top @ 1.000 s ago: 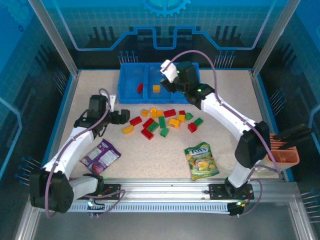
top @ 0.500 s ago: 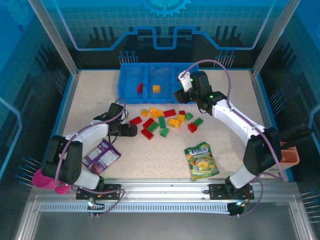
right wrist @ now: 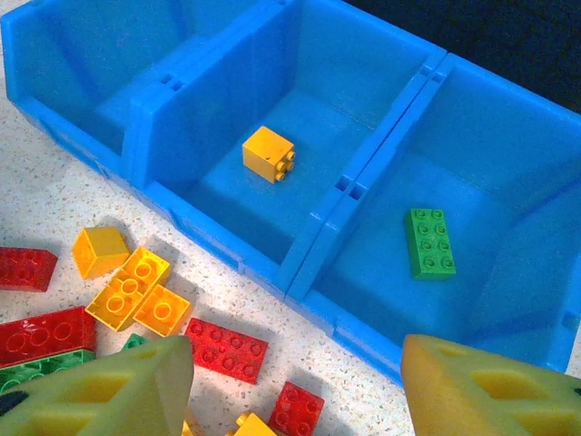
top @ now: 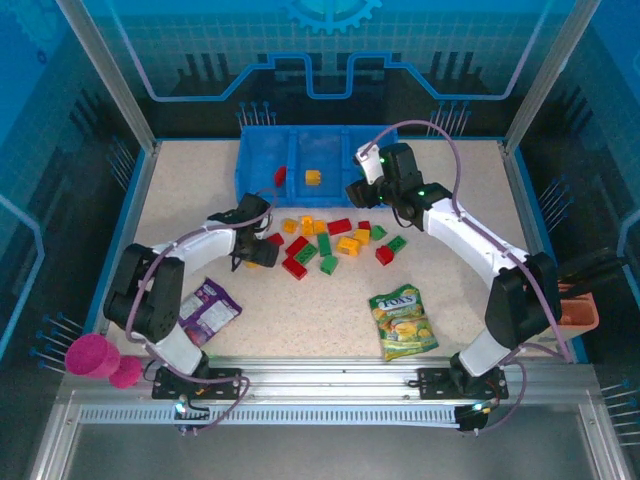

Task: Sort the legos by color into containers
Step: Pick up the lego from the middle-left of the table.

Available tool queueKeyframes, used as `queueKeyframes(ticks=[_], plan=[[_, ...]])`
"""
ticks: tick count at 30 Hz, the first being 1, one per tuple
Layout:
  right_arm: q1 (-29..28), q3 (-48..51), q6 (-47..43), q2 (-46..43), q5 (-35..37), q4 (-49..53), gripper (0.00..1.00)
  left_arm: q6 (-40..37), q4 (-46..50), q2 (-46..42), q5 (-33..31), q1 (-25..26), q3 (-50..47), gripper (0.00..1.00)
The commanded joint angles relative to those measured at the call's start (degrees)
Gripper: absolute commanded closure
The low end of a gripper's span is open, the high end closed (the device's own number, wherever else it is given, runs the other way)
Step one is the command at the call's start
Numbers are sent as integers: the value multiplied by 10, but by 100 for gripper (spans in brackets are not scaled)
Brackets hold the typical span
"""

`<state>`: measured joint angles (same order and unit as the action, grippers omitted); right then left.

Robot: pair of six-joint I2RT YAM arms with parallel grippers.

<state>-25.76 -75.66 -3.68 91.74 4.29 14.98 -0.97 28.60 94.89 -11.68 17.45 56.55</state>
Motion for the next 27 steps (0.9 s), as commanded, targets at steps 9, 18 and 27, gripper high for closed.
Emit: queueKeyframes(ticks=[9,18,27], plan=[[19,8,19,15,-11,-3,36,-88,73,48,25,8,43,29],[21,6,21,23,-7,0,36,-93,110,81,38,9,67,54],[30,9,16,17,1,8,36,-43,152,42,75,19,74,83]])
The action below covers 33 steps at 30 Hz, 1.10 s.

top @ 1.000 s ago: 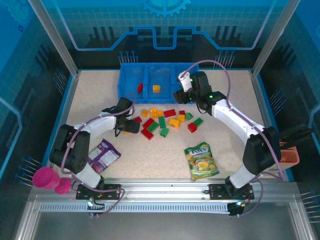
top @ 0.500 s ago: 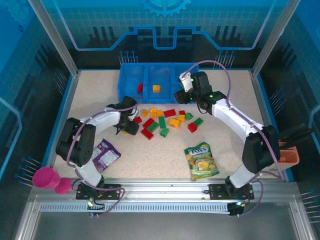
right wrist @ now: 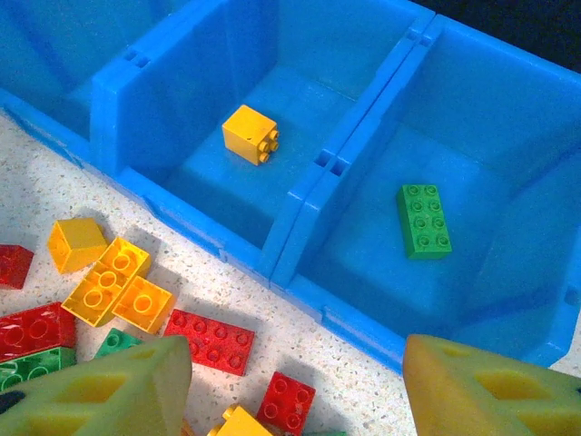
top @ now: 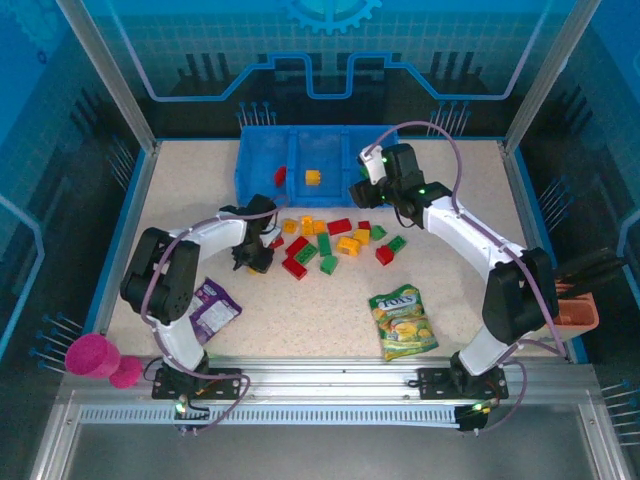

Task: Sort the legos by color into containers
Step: Pick up the lego from the middle-left of the table, then place the lego in the container.

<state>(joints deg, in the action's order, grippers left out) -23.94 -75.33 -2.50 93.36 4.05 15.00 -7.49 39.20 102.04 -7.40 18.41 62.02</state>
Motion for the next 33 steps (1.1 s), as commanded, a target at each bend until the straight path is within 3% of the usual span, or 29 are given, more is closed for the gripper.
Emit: queueKeyframes(ticks=[1,5,9,19,29,33], plan=[[15,5,2,-4,2,14,35,33,51,-42,38,13,30,84],[29,18,5,-28,2,40,35,74,43,-78,40,26,112,87],[39,52,17,-59,2,49,35,105,10,-58,43,34,219,90],[45,117,52,-112,1,62,33,106,-40,153,15,67,484,92],[49,138,51,-118,-1,56,33,129,-27,361,-13,59,668,93],[49,143,52,-121,-2,52,33,135,-23,403,-13,54,704,93]])
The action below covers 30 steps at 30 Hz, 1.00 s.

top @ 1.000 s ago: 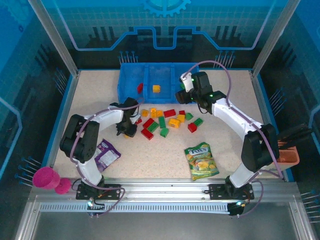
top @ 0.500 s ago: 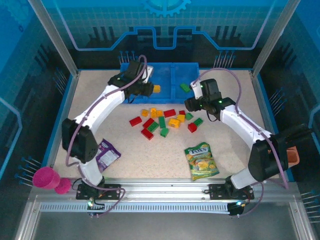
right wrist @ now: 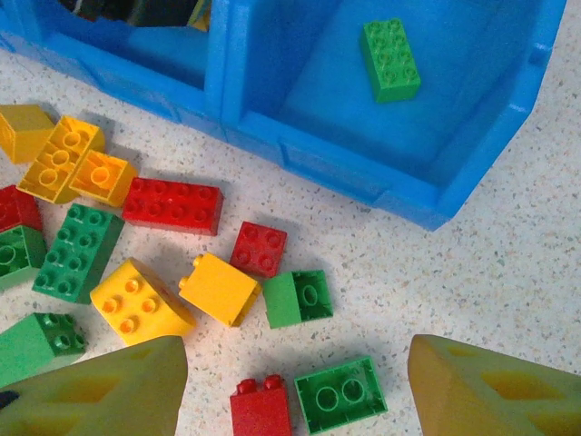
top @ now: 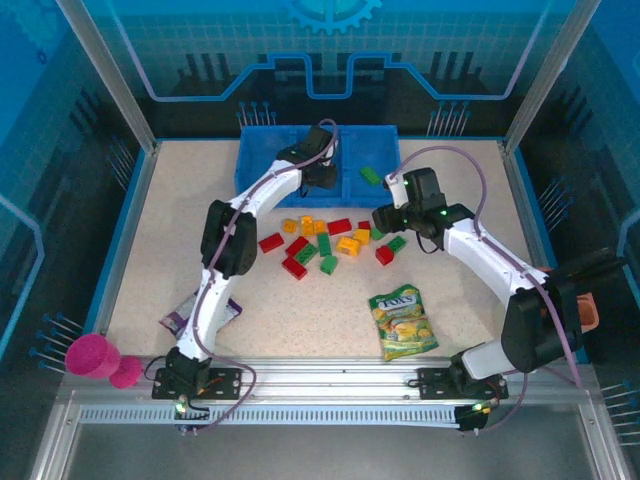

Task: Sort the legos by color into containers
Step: Place the lego in the container, then pick up the lego from the center of the table.

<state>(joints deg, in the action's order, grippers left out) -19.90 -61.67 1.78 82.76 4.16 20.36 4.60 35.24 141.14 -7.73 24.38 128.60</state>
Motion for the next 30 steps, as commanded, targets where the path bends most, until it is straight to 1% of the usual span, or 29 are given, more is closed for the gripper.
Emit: queueKeyframes(ticks=[1,4,6,9,11,14,19,21,25,30], plan=[[10,7,9,-15,-3,-1,33,15,17,16,-10,-7,41,93],[9,9,8,-15,-4,-2,33,15,16,16,-12,-7,41,90],[10,10,8,-12,-5,-4,33,14,21,13,-12,-7,42,85],[11,7,10,-5,-11,-7,33,14,32,6,-7,-7,46,70],[11,4,12,1,-14,-9,33,11,37,-6,-7,-6,45,58],[11,0,15,6,-23,-13,33,-1,39,-32,-14,-4,35,49],[10,-5,19,14,-31,-18,33,-11,40,-83,-15,-1,4,47],[10,-7,21,14,-32,-19,33,-14,37,-113,-16,4,-26,47],[12,-4,17,17,-33,-27,33,-24,24,-191,-33,25,-133,46],[25,-14,17,29,-43,-31,32,5,-3,-284,-33,70,-277,44]])
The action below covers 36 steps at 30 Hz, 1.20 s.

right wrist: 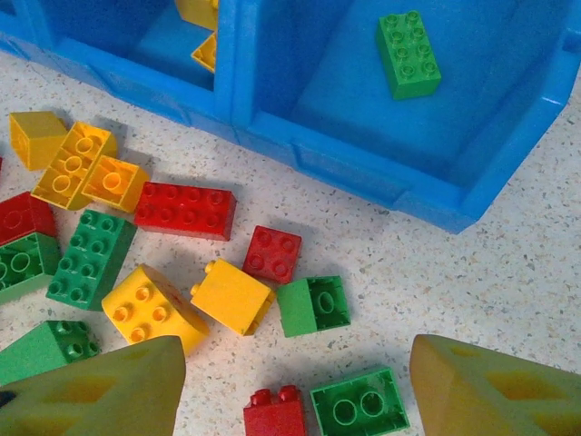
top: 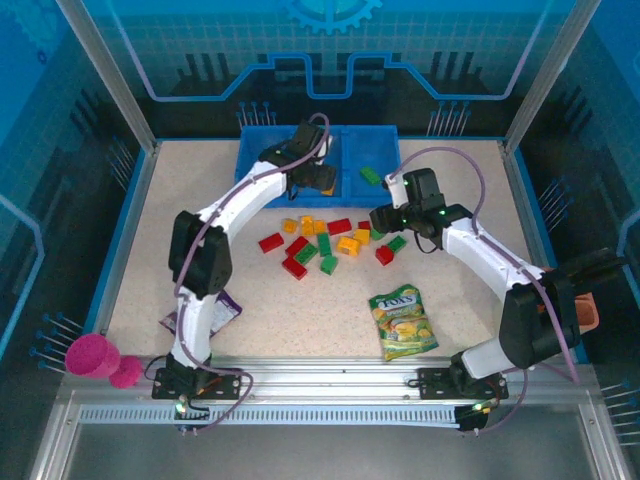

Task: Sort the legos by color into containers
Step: Pick up the lego from the center of the table.

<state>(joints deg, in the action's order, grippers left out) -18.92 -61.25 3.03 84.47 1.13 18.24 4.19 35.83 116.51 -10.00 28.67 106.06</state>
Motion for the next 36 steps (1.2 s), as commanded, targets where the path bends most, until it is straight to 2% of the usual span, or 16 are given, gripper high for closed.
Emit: queueKeyframes(ticks=[1,4,7,11,36], plan=[[18,-21,7,14,-14,-11,32,17,-7,-47,-12,39,-70,43],[28,-25,18,17,-20,-15,32,55,29,-48,-48,73,-78,40],[33,-24,22,21,-28,-22,32,78,32,-42,-51,105,-88,30],[39,-25,18,27,-33,-22,30,101,26,-22,-45,128,-89,29],[58,-18,28,40,-49,-28,28,152,26,98,2,152,-57,27]])
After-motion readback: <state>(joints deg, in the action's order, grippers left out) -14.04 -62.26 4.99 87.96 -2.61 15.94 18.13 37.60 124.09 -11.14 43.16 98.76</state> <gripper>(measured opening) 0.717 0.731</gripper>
